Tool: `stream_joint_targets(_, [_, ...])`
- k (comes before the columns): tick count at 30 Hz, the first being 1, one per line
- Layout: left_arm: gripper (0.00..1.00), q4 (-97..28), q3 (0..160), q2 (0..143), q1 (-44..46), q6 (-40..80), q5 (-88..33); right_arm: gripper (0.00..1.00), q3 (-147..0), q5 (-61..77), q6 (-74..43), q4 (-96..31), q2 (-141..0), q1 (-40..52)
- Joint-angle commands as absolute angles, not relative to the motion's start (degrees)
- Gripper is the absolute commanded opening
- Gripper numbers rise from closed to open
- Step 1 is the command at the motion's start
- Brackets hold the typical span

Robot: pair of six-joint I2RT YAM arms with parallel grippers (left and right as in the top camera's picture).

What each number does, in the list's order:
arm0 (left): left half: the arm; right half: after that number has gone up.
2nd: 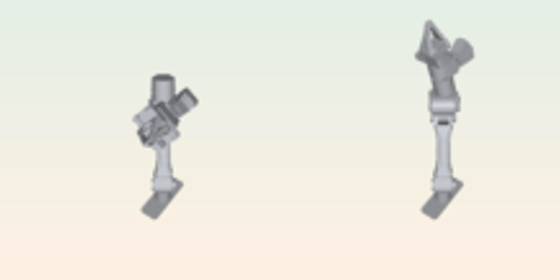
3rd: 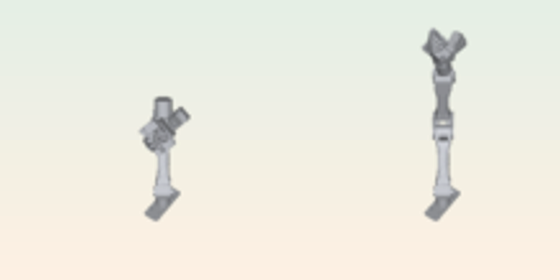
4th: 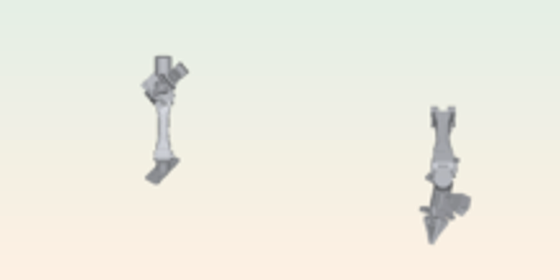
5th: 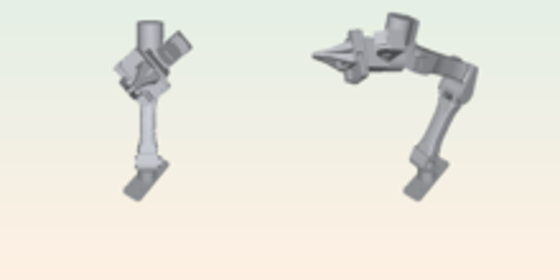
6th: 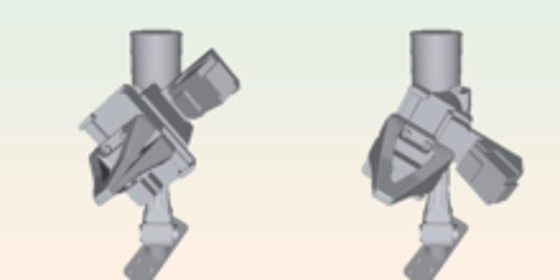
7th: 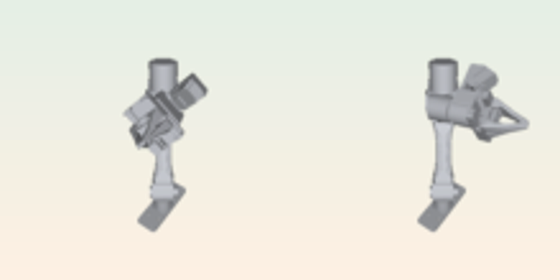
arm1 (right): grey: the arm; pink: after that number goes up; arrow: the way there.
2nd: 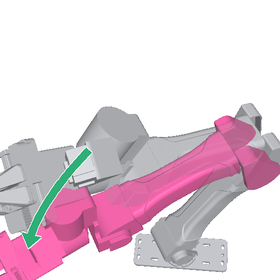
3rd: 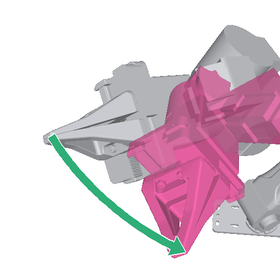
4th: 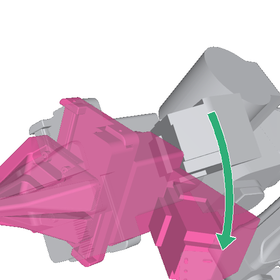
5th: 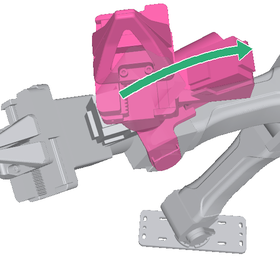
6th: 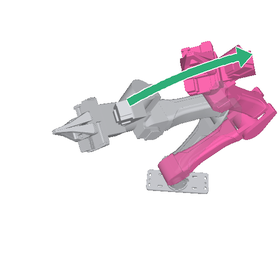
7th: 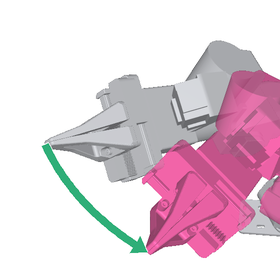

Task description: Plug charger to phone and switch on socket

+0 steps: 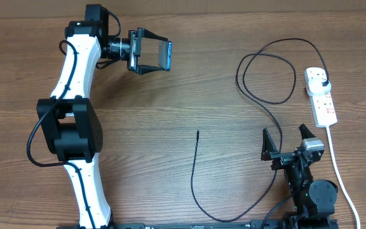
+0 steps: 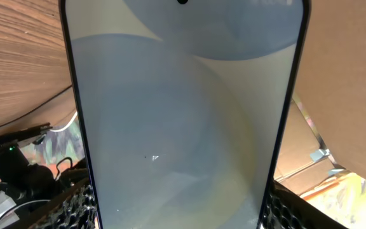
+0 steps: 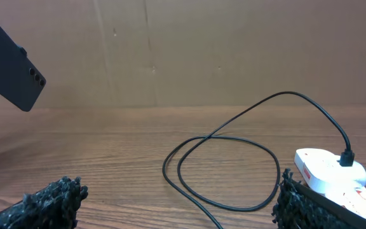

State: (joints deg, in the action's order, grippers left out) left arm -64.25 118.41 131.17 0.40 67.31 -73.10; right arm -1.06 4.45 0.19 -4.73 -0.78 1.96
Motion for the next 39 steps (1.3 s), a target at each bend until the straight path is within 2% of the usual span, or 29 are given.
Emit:
stream_joint_targets(1, [0.04, -64.07, 120.27, 131.13, 0.91, 66.17, -77.60, 1.00, -0.45, 4.10, 0.38, -4.51, -0.16, 1.80])
stream_joint_targets(39, [0.04, -64.03, 120.27, 131.13, 0.97, 64.99, -76.99, 1.00, -0.45, 4.10, 0.38, -4.51, -0.16, 1.80])
